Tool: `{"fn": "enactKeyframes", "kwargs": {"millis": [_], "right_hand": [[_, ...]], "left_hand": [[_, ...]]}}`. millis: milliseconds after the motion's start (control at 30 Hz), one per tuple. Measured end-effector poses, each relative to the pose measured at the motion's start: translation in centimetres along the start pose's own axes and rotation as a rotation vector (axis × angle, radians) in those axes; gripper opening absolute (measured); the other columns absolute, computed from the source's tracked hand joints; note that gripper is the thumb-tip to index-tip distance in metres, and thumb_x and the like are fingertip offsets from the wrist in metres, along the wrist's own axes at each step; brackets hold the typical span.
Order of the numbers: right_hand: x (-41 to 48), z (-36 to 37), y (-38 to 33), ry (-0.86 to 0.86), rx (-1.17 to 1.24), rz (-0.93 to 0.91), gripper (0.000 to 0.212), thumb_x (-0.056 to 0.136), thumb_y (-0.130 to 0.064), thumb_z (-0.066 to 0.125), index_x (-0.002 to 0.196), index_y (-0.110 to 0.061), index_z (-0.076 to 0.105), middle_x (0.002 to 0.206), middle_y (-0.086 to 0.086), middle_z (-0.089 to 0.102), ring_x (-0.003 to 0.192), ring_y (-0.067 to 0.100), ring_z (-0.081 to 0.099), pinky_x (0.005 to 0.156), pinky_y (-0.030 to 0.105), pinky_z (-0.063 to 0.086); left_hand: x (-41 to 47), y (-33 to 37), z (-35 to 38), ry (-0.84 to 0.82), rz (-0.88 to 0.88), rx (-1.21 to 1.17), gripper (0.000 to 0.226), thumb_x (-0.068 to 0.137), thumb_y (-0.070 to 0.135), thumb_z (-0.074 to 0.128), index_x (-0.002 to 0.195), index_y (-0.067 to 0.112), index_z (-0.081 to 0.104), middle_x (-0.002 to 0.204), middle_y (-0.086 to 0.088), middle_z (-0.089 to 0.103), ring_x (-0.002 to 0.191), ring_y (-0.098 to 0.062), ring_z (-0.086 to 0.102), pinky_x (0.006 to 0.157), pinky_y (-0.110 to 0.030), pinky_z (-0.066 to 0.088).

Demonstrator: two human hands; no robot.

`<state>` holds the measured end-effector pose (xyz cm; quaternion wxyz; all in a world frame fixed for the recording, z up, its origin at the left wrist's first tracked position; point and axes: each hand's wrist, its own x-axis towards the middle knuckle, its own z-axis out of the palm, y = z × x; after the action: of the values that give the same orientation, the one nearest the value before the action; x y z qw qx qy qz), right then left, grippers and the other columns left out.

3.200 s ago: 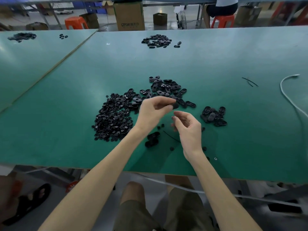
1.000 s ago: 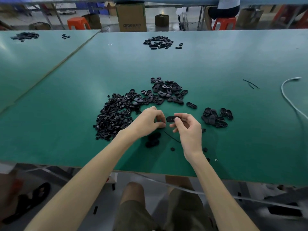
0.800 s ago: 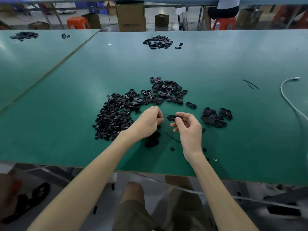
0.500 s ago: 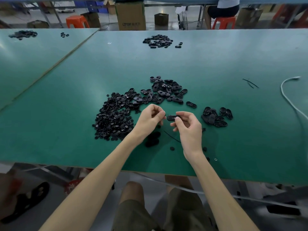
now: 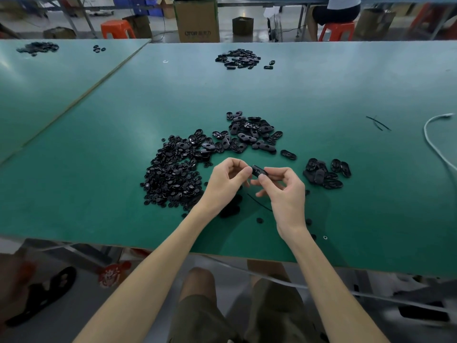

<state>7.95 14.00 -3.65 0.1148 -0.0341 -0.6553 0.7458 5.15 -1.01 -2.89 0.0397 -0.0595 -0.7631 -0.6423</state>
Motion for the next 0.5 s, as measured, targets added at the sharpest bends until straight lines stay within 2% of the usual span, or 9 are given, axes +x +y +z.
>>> {"fn": "enactKeyframes", "kwargs": {"millis": [100, 300, 500], "right_hand": [[-0.03, 0.00, 0.04, -0.024, 0.015, 0.002, 0.012, 0.094, 0.001, 0.073, 0.102, -0.007, 0.067, 0.097, 0.010, 0.073, 0.084, 0.022, 0.079, 0.063, 0.023, 0.058], [-0.15, 0.00, 0.06, -0.083, 0.040, 0.007, 0.015, 0.091, -0.002, 0.078, 0.101, -0.007, 0.068, 0.092, 0.004, 0.078, 0.083, 0.023, 0.079, 0.060, 0.024, 0.057], [-0.06, -0.11, 0.20, -0.091, 0.032, 0.001, 0.015, 0.090, -0.004, 0.079, 0.101, -0.008, 0.069, 0.094, 0.002, 0.079, 0.088, 0.021, 0.079, 0.061, 0.024, 0.058]], "left_hand": [[-0.01, -0.09, 0.28, -0.006, 0.002, 0.068, 0.006, 0.100, 0.012, 0.066, 0.097, 0.010, 0.062, 0.079, -0.002, 0.066, 0.065, -0.010, 0.061, 0.068, -0.023, 0.053], [-0.01, -0.24, 0.41, 0.028, 0.027, 0.125, 0.005, 0.099, 0.013, 0.068, 0.097, 0.012, 0.063, 0.087, -0.004, 0.070, 0.074, -0.011, 0.063, 0.071, -0.026, 0.055], [-0.14, -0.25, 0.31, 0.049, 0.052, 0.089, 0.008, 0.096, 0.012, 0.071, 0.092, 0.013, 0.064, 0.075, 0.004, 0.071, 0.067, -0.009, 0.066, 0.068, -0.026, 0.056]]}}
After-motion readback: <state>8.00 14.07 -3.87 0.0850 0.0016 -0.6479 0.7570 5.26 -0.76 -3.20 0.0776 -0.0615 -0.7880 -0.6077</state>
